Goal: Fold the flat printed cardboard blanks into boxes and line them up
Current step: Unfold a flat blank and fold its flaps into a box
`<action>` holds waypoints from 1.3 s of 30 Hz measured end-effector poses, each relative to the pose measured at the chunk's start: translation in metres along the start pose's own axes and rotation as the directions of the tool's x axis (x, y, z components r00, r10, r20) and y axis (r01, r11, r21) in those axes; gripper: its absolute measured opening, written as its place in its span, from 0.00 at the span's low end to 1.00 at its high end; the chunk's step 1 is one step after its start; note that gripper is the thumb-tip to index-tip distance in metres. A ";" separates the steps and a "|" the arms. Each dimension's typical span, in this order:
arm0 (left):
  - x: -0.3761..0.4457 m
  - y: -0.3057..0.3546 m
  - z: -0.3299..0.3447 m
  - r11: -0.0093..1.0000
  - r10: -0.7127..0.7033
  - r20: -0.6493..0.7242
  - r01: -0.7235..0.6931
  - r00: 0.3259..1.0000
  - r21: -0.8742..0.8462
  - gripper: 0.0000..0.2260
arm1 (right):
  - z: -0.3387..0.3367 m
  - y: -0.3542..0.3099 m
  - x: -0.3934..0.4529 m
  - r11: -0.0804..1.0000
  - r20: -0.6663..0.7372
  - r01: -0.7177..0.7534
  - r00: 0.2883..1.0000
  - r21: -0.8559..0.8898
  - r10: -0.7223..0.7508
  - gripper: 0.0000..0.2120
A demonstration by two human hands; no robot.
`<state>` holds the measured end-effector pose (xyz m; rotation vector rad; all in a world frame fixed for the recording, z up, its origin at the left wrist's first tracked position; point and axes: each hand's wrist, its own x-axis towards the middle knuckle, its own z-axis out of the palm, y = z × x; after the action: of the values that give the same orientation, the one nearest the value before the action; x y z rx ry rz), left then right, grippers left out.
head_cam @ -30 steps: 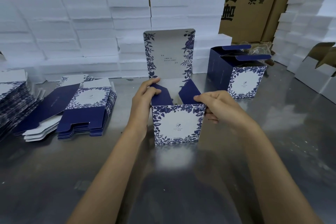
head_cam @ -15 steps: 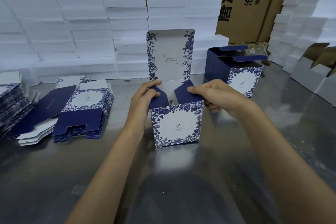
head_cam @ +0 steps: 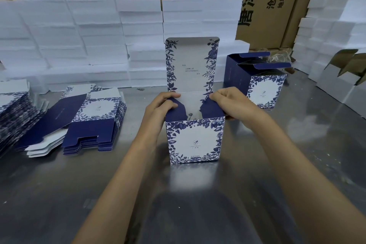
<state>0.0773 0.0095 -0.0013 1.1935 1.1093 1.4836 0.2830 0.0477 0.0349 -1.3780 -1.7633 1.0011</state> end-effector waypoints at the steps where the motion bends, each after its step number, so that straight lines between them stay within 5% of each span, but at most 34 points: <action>1: -0.001 0.000 0.000 1.000 0.010 -0.011 -0.010 1.000 -0.012 0.09 | 0.000 0.001 0.000 1.000 -0.001 0.004 1.000 -0.005 -0.004 0.20; 5: -0.003 0.000 0.002 0.989 0.036 -0.099 -0.050 0.994 -0.142 0.15 | 0.001 0.004 -0.004 0.999 -0.054 -0.002 0.999 0.037 0.004 0.19; 8: -0.003 0.000 -0.002 0.984 0.062 -0.076 -0.074 0.995 -0.160 0.22 | 0.005 0.010 -0.007 0.994 -0.093 0.068 0.994 0.090 -0.059 0.03; 9: -0.004 0.000 -0.002 0.986 0.069 -0.058 -0.077 0.996 -0.148 0.23 | 0.006 0.014 -0.007 0.982 -0.078 0.089 0.994 0.164 -0.077 0.07; 11: -0.004 0.001 -0.002 0.988 0.084 -0.055 -0.090 0.995 -0.122 0.21 | 0.007 0.019 -0.009 0.942 -0.054 0.110 0.994 0.318 -0.098 0.15; 15: -0.004 -0.001 -0.001 0.995 0.063 -0.090 -0.070 0.994 -0.069 0.07 | 0.010 0.025 -0.011 0.890 -0.094 0.128 0.991 0.438 -0.096 0.14; 24: -0.003 0.009 -0.006 0.993 0.005 -0.003 -0.004 1.000 0.118 0.07 | 0.013 0.007 -0.008 0.960 -0.139 0.091 0.989 0.266 -0.055 0.02; 29: 0.012 0.045 0.014 0.864 -0.161 0.023 0.130 0.987 0.486 0.07 | 0.021 -0.025 0.001 0.997 -0.076 -0.026 0.997 0.074 0.031 0.05; 33: 0.017 0.040 0.035 0.792 -0.069 0.015 0.045 0.997 0.609 0.08 | 0.030 -0.027 0.004 0.999 -0.062 -0.048 0.997 -0.014 0.047 0.16; 39: 0.019 0.036 0.036 0.759 -0.034 0.003 0.024 0.999 0.650 0.08 | 0.029 -0.025 0.001 0.998 -0.057 -0.044 0.997 0.051 0.046 0.10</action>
<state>0.1063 0.0248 0.0418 1.6373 1.7078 1.0706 0.2462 0.0408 0.0427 -1.4073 -1.6606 1.0119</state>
